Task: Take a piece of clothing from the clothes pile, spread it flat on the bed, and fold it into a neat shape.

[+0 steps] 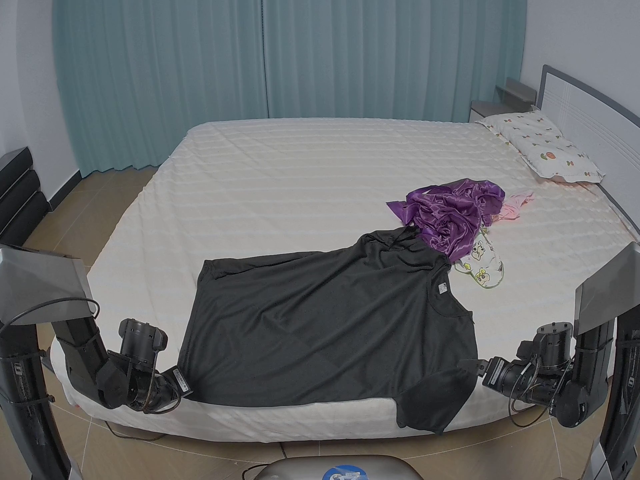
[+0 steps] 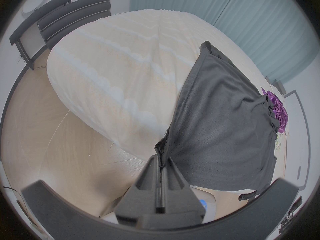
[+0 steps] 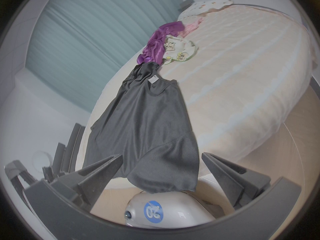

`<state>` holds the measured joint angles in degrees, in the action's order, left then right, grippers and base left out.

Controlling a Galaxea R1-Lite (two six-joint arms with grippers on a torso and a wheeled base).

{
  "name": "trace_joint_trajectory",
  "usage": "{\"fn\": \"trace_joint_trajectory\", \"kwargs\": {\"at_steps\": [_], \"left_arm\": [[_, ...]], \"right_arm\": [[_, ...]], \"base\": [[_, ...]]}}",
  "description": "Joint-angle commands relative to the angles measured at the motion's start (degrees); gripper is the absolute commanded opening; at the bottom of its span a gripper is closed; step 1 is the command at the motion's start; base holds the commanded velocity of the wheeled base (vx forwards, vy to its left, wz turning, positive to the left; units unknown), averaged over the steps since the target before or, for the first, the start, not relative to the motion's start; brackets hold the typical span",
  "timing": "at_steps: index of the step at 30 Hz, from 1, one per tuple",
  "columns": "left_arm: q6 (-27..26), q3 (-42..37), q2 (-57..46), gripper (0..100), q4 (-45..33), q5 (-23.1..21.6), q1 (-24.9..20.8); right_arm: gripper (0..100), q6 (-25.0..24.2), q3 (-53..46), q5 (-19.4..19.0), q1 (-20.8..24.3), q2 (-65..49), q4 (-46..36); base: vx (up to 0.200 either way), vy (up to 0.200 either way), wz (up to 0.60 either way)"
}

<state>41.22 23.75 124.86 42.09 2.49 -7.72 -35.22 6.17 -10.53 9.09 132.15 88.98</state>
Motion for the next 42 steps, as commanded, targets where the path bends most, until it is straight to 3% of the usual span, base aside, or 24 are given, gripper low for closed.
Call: {"fn": "trace_joint_trajectory", "kwargs": {"at_steps": [1, 13, 22, 23, 32, 42], "left_arm": [[0.18, 0.25, -0.67, 0, 0.09, -0.38, 0.25], [0.27, 0.51, -0.67, 0, 0.09, -0.99, 0.95], [0.27, 0.51, -1.19, 0, -0.08, -2.31, 1.12], [0.27, 0.51, -1.19, 0, -0.08, -2.22, 1.12], [2.47, 1.92, -1.81, 0, 0.18, -2.31, 1.92], [3.17, 2.53, -1.46, 0, 0.09, -2.31, 2.00]], "right_arm": [[100, 3.75, 1.83, -0.54, -0.92, 2.94, 0.76], [100, 7.71, 12.20, -0.72, -1.62, 4.17, -9.53], [100, 8.50, 15.63, -0.63, -2.06, 5.58, -10.93], [0, 8.50, 15.98, -0.63, -2.06, 5.58, -10.93], [0, 8.50, 21.34, -1.07, -4.79, 5.40, -10.93], [0, 8.50, 27.41, -4.23, -5.58, 6.46, -11.46]], "base": [[0.000, 0.000, 0.00], [0.000, 0.000, 0.00], [0.000, 0.000, 0.00], [0.000, 0.000, 0.00], [0.000, 0.000, 0.00], [0.000, 0.000, 0.00]]}}
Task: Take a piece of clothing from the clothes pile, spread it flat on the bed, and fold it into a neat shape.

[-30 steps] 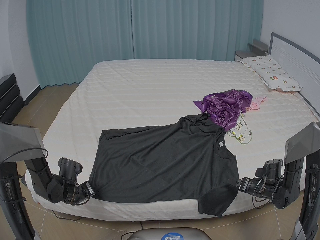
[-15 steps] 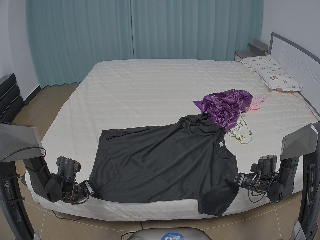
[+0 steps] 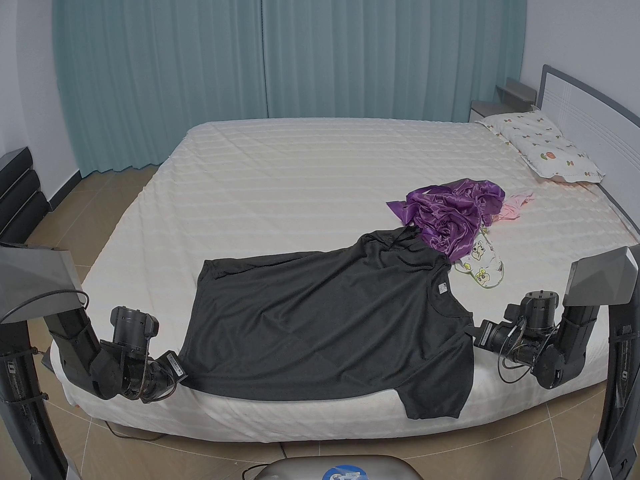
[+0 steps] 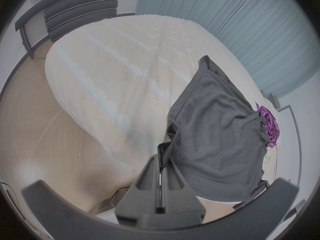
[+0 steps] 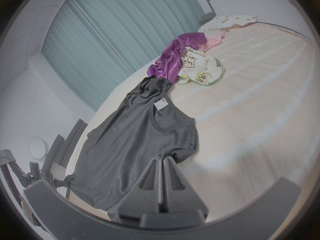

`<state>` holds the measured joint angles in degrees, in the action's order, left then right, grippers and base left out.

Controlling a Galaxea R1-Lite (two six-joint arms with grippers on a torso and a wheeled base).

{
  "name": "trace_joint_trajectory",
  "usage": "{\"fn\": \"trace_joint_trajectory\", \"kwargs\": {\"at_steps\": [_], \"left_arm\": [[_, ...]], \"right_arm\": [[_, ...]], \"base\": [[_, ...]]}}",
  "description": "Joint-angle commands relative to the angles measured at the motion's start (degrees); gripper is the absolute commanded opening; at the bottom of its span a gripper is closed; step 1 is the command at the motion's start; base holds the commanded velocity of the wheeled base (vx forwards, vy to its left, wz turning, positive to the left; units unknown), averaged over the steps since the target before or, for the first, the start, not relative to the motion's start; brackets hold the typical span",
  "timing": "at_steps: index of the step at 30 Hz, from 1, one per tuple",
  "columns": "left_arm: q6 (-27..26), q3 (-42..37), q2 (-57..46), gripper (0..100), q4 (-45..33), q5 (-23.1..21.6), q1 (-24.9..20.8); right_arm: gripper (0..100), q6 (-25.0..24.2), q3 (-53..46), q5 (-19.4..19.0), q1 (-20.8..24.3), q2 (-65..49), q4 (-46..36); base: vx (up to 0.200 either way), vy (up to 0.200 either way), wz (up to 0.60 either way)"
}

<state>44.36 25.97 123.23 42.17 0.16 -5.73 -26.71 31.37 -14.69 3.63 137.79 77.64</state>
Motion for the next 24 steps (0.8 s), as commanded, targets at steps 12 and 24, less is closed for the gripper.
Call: {"fn": "trace_joint_trajectory", "kwargs": {"at_steps": [12, 24], "left_arm": [[0.90, 1.19, 1.04, 0, 0.11, -0.33, 0.02], [0.99, 1.28, 0.69, 0, 0.11, -2.36, 0.10]], "right_arm": [[100, 2.80, 3.35, -0.87, -2.84, 0.55, -3.73], [100, 11.68, -6.93, -10.36, -5.13, -1.82, -2.93]], "base": [[0.000, 0.000, 0.00], [0.000, 0.000, 0.00]]}}
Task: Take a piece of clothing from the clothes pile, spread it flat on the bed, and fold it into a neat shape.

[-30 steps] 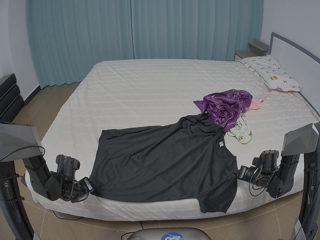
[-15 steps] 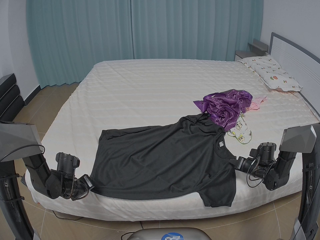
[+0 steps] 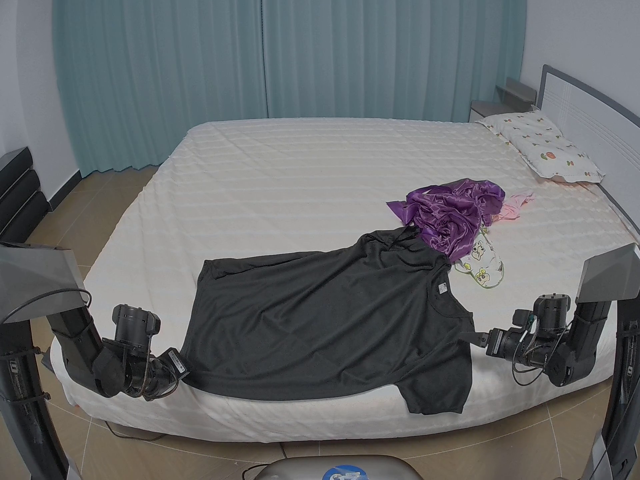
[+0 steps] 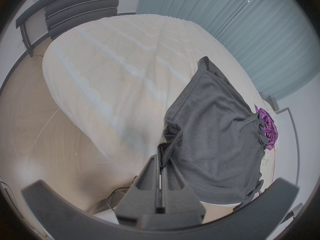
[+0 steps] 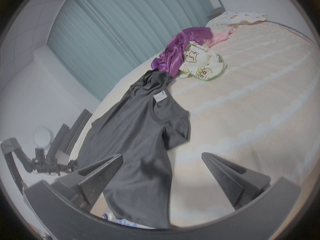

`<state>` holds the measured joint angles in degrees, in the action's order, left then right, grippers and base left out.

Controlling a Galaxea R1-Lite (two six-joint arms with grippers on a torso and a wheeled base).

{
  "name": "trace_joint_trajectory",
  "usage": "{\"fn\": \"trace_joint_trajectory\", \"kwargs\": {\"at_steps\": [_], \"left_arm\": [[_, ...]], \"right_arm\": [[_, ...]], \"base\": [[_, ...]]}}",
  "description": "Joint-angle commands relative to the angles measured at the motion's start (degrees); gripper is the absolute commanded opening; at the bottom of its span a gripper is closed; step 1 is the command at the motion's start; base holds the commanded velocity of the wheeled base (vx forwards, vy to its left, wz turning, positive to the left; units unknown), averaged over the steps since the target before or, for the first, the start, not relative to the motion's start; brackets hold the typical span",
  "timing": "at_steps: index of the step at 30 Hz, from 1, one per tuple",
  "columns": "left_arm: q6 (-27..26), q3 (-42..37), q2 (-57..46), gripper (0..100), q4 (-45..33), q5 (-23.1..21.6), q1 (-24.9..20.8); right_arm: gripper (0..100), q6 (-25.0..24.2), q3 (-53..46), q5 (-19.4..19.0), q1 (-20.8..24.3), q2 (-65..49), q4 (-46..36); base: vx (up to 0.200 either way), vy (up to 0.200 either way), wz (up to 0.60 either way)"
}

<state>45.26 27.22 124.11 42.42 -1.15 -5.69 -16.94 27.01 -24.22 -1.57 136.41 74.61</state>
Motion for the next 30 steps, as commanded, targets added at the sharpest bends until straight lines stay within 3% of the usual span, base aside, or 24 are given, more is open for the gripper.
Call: {"fn": "trace_joint_trajectory", "kwargs": {"at_steps": [1, 8, 20, 21, 30], "left_arm": [[0.09, 0.02, -0.19, 0, -0.24, -1.23, 0.16], [0.09, 0.02, -0.27, 0, -0.24, -1.32, 0.42], [0.09, 0.02, -0.19, 0, -0.24, -1.32, 0.42], [0.09, 0.02, -0.19, 0, -0.24, -1.32, 0.42], [0.09, 0.11, -0.19, 0, -0.24, -1.32, 0.42]], "right_arm": [[100, 2.18, -2.67, -0.83, 0.61, 0.08, 0.10], [100, 2.18, -1.44, -0.56, 4.47, 2.63, 0.10], [100, 2.53, -0.30, -0.30, 5.35, 3.95, -0.16], [0, 2.53, -0.21, -0.30, 5.35, 3.95, -0.08], [0, 2.88, -2.32, -0.91, 4.21, 2.89, 1.86]], "base": [[0.000, 0.000, 0.00], [0.000, 0.000, 0.00], [0.000, 0.000, 0.00], [0.000, 0.000, 0.00], [0.000, 0.000, 0.00]]}}
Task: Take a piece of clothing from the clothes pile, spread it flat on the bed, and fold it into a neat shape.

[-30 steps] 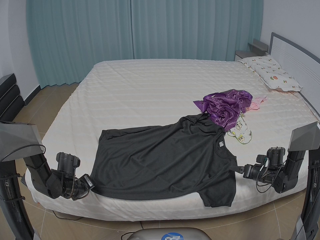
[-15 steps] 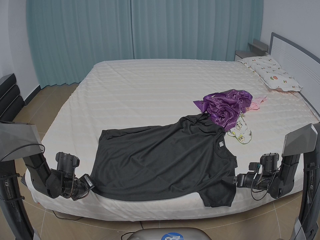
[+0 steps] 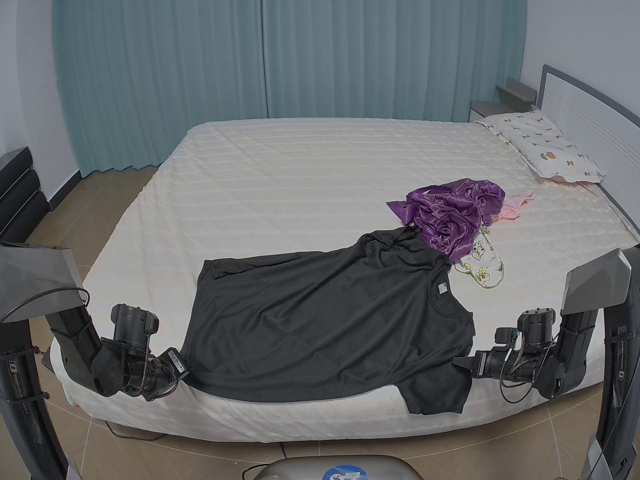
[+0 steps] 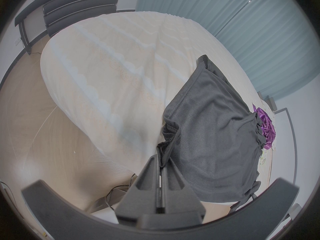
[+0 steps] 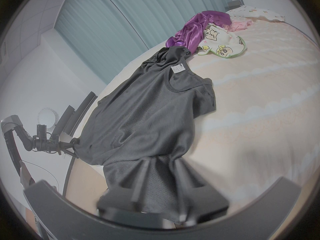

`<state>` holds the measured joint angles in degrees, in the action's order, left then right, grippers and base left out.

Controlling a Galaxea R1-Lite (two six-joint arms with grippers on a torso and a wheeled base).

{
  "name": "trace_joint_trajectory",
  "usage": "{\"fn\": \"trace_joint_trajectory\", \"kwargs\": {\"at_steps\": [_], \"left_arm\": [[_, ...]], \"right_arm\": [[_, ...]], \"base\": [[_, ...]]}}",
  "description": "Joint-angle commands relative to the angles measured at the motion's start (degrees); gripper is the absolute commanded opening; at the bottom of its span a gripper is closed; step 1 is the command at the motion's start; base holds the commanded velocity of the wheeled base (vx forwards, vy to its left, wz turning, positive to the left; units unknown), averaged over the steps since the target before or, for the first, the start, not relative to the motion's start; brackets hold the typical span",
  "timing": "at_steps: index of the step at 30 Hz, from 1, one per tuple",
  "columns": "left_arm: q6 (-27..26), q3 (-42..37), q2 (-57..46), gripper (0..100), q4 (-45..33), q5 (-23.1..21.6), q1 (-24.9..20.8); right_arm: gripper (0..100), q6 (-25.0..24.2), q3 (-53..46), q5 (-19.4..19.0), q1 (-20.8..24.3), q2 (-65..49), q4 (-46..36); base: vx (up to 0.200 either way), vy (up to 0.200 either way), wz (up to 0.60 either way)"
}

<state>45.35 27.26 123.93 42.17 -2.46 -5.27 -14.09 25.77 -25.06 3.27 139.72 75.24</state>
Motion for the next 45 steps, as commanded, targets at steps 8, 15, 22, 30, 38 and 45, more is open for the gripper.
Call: {"fn": "trace_joint_trajectory", "kwargs": {"at_steps": [8, 15, 22, 30, 38, 45], "left_arm": [[-0.17, -0.45, -0.79, 0, -0.07, 0.18, -0.01], [-1.14, -1.51, -2.99, 0, -0.68, 0.70, -0.09], [-3.60, -1.59, -5.63, 0, -6.57, 0.88, -0.45], [-7.64, -3.70, -5.72, 0, -8.42, 2.02, -1.15], [-10.46, -4.76, -6.07, 0, -13.95, 5.01, -3.79], [-12.04, -6.25, -7.39, 0, -18.00, 5.54, -6.07]], "right_arm": [[0, -0.32, -6.87, -3.50, -3.35, -1.90, 7.82], [0, -0.15, -13.11, -7.46, -7.49, -7.44, 8.61], [0, 1.52, -17.42, -7.63, -9.95, -9.64, 8.61], [0, 6.89, -21.64, -8.16, -13.81, -9.81, 8.70], [0, 10.31, -25.60, -10.53, -17.07, -11.22, 8.70], [0, 12.51, -25.77, -10.80, -18.91, -12.27, 7.38]], "base": [[0.000, 0.000, 0.00], [0.000, 0.000, 0.00], [0.000, 0.000, 0.00], [0.000, 0.000, 0.00], [0.000, 0.000, 0.00], [0.000, 0.000, 0.00]]}}
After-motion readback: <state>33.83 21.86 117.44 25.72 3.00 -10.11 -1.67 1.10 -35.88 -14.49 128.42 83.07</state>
